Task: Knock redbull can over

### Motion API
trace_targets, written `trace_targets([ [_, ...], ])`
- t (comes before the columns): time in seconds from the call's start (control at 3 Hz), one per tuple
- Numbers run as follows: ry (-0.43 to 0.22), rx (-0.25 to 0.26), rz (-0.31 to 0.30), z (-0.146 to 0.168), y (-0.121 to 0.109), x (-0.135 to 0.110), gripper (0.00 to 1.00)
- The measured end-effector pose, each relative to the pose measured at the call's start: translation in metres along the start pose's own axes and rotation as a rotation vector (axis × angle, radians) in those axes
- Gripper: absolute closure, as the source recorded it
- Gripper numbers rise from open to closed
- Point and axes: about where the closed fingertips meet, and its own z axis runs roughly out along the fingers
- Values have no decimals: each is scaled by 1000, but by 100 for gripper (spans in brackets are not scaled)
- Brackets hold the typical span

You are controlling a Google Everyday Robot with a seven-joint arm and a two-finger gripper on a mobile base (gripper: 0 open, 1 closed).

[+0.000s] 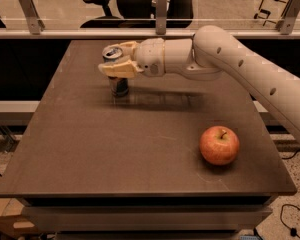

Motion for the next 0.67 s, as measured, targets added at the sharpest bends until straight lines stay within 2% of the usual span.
trace_targets([
  [0.33, -1, -4, -1, 2, 1, -1, 88],
  [0.67, -2, -9, -1, 5, 3, -2, 100],
])
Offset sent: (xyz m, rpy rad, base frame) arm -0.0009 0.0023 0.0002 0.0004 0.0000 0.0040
